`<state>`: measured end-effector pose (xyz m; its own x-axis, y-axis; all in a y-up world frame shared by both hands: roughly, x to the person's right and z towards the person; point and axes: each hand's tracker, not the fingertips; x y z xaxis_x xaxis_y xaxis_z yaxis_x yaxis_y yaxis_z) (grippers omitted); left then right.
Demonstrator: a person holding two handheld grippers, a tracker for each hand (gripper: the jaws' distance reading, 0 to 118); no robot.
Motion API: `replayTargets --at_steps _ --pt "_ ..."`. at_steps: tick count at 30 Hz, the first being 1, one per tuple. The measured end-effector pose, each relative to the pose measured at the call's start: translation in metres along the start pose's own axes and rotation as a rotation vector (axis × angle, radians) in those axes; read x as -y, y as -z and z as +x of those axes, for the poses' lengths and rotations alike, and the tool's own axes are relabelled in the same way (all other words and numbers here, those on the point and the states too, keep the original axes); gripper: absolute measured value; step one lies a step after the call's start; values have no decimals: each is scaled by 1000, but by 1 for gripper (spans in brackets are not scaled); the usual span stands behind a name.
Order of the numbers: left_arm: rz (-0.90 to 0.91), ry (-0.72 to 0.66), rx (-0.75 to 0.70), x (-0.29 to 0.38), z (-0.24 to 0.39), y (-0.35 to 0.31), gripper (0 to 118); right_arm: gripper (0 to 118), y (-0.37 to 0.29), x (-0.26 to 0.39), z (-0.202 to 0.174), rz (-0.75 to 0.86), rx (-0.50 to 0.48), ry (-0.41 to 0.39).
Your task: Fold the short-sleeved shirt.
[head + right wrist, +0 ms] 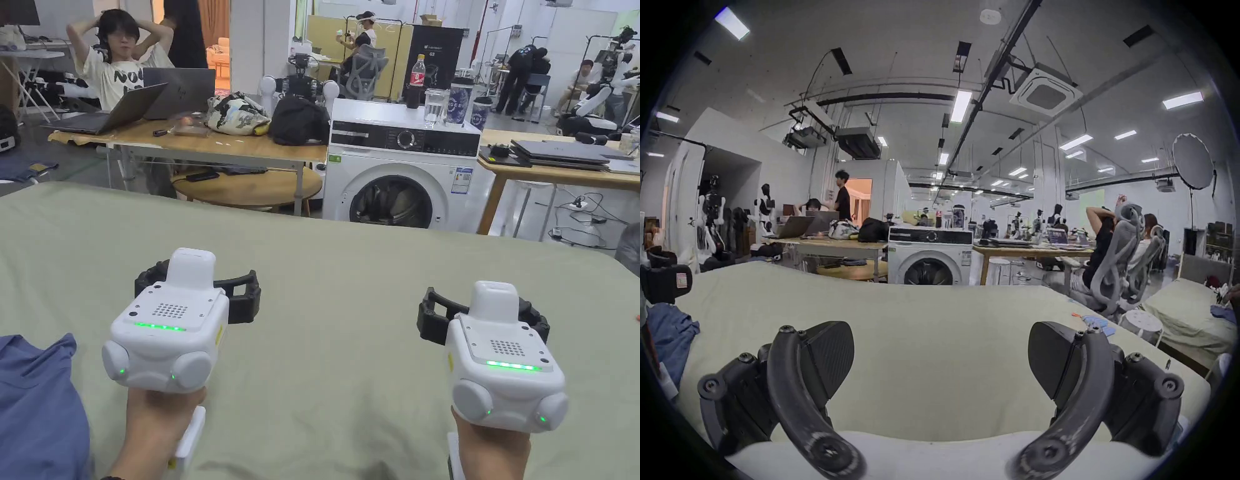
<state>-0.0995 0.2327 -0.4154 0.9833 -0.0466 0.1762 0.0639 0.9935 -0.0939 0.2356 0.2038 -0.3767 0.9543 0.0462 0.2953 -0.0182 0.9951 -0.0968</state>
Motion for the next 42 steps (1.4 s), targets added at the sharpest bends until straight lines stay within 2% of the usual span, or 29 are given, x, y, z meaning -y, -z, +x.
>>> replayTargets --at_steps 15,29,39,42 --pt "7 -11 8 -7 4 -5 108 108 -9 -1 -5 3 10 -30" --pt "15 24 16 -14 10 -6 108 108 4 -3 0 -12 -3 37" --pt "1 -35 -7 -11 11 -8 108 108 -3 -5 -3 -9 -3 26" --pt "5 -56 -3 -10 9 -11 108 101 -8 -6 -5 -3 4 18"
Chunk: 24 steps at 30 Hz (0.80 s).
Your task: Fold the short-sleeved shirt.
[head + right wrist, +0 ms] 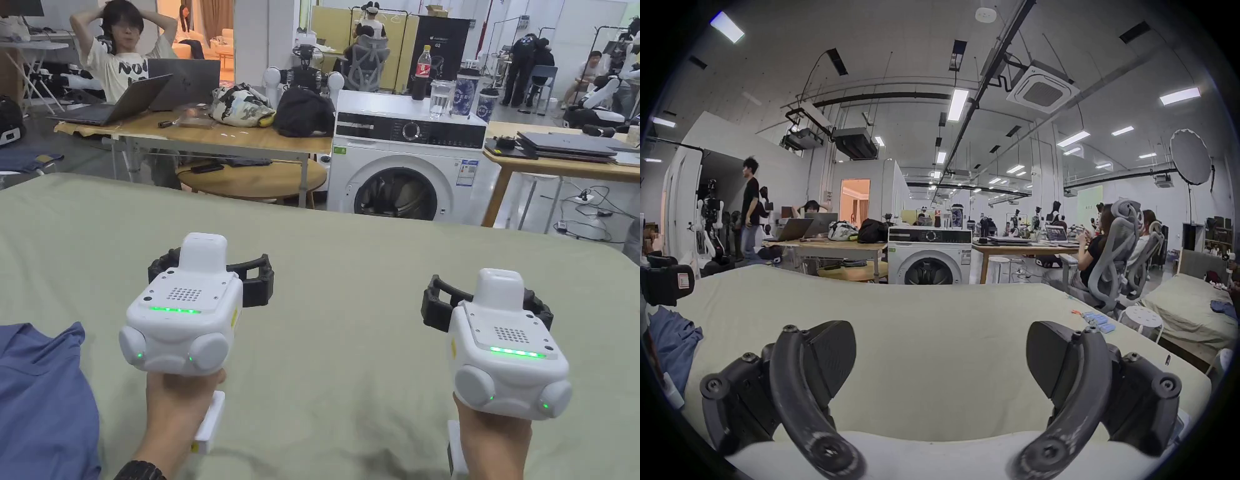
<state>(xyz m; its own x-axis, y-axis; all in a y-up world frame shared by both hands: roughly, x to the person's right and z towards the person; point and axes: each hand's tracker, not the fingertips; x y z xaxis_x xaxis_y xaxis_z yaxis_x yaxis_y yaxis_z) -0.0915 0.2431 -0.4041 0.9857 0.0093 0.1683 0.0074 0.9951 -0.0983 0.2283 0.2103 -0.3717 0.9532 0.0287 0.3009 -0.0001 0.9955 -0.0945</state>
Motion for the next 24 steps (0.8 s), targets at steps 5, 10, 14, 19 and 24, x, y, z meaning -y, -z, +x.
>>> replayTargets --at_steps 5,10,14,19,24 --pt "17 45 -16 0 5 -4 20 26 -7 1 -3 15 -9 -15" --pt "16 49 34 1 3 -7 0 0 -8 4 -1 13 10 -1" --pt "6 86 8 1 7 -7 0 0 -8 2 4 -33 -12 47" --pt "-16 88 -27 -4 0 -7 0 0 -12 -3 3 -40 -11 68" --pt "-67 12 -39 -18 -32 -10 0 0 -12 -14 -17 -32 -29 52"
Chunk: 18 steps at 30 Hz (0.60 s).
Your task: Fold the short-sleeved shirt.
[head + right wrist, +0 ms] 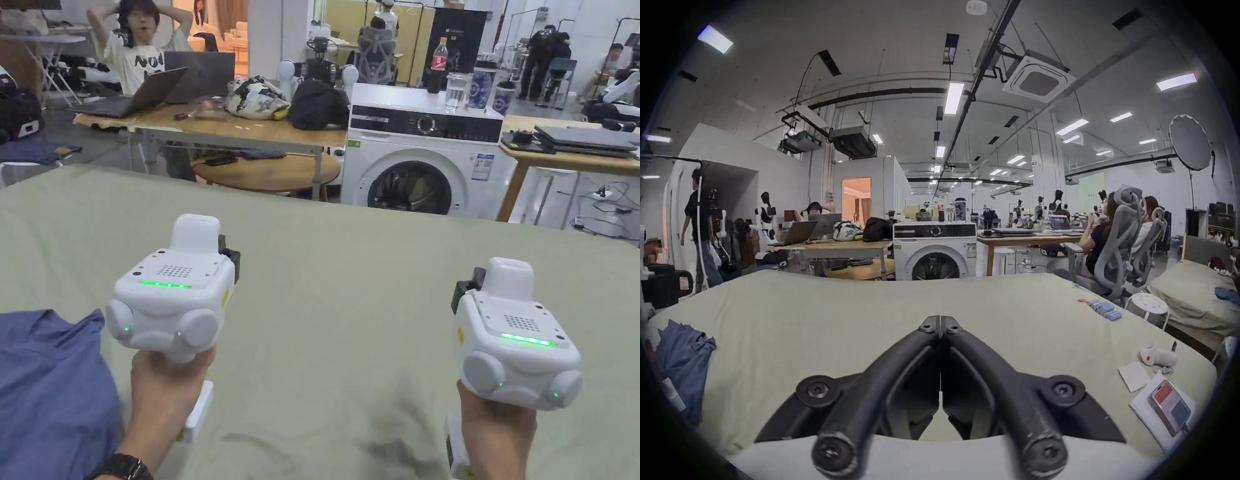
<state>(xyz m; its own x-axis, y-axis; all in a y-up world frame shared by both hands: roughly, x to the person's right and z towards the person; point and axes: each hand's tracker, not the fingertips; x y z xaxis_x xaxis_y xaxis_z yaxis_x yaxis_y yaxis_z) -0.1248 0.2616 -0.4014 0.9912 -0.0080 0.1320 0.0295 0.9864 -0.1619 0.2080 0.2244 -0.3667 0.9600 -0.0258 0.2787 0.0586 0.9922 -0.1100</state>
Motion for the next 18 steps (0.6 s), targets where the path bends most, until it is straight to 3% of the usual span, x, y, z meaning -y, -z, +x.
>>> replayTargets --at_steps 10,18 --pt "-47 18 -175 -15 -82 -37 0 0 -5 -4 -121 3 -199 -54" --pt "-403 -4 -242 -10 -179 -45 0 0 -12 13 -208 -53 -357 -76"
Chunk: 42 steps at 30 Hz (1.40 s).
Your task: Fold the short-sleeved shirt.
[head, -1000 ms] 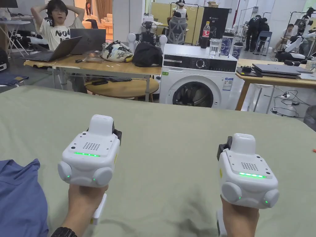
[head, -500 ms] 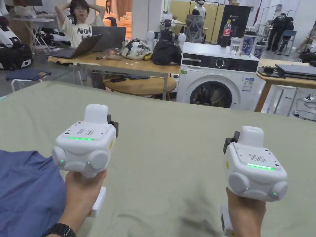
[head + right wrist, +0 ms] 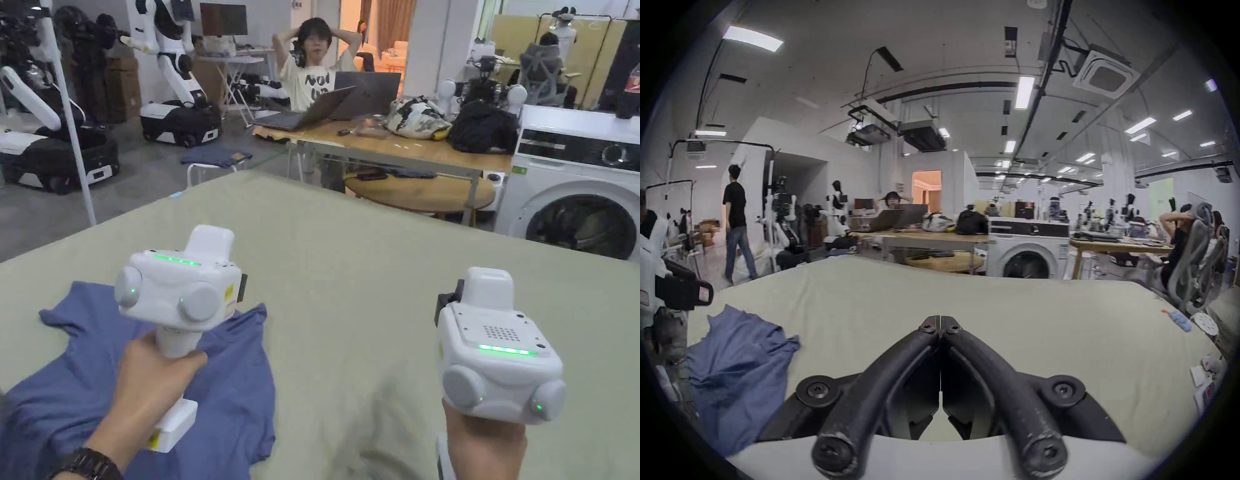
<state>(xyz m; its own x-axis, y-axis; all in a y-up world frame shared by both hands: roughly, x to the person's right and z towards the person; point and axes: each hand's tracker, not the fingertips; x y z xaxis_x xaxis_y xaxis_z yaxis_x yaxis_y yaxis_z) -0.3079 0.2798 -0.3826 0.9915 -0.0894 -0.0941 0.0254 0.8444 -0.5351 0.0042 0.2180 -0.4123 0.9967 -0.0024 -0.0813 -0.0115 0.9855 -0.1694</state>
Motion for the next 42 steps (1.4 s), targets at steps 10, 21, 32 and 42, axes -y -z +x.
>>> replayTargets --at_steps 10,21,32,42 --pt "-457 -180 68 32 -108 68 64 0 13 21 -31 -72 -86 -45" --pt "-678 -80 114 72 -102 148 63 0 21 38 -7 -140 -42 -68" --pt "-506 35 9 91 -63 131 0 0 17 52 15 -166 -3 -81" --pt "-149 -126 128 35 -82 62 0 0 2 49 43 -156 35 -73"
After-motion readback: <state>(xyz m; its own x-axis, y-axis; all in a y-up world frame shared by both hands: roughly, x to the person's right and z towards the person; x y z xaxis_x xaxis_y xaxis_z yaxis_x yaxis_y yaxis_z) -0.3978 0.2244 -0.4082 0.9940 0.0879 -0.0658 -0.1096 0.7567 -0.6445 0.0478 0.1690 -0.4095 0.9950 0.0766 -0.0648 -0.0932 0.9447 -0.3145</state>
